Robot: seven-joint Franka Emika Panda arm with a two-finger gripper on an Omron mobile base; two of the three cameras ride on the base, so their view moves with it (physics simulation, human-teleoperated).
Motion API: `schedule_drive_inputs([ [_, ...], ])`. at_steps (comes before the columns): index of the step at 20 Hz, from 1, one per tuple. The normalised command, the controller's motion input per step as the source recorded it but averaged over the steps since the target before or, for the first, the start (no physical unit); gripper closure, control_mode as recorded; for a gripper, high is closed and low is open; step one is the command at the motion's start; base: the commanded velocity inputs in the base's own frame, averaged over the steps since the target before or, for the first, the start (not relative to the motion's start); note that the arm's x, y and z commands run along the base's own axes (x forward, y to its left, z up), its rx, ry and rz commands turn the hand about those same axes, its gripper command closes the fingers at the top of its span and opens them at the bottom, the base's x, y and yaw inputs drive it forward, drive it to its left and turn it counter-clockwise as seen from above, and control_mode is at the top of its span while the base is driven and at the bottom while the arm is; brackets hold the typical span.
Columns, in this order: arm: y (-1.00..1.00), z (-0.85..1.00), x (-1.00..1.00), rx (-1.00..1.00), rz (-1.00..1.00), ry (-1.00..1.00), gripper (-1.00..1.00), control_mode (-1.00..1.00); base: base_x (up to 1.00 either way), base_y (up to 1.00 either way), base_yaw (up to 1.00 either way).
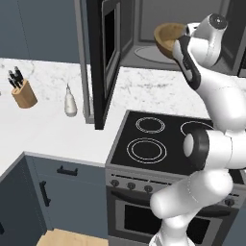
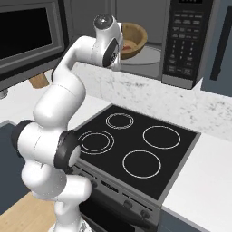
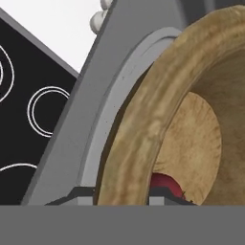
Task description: Pick the tomato from the sink and place it in the bowl. Then pick the bowl and place it in the microwave. Then close the microwave door and press the start button.
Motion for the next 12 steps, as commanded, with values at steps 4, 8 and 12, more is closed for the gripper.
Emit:
schedule_drive_inputs([
  [4, -0.12, -0.21, 0.50, 0.00, 0.01, 0.01, 1.00, -1.00, 0.00, 0.00, 0.00],
  [8, -0.01, -0.32, 0.48, 0.00, 0.02, 0.00, 1.00, -1.00, 0.00, 0.00, 0.00],
  [12, 0.00, -0.36, 0.35, 0.00, 0.01, 0.00, -1.00, -1.00, 0.00, 0.00, 0.00],
])
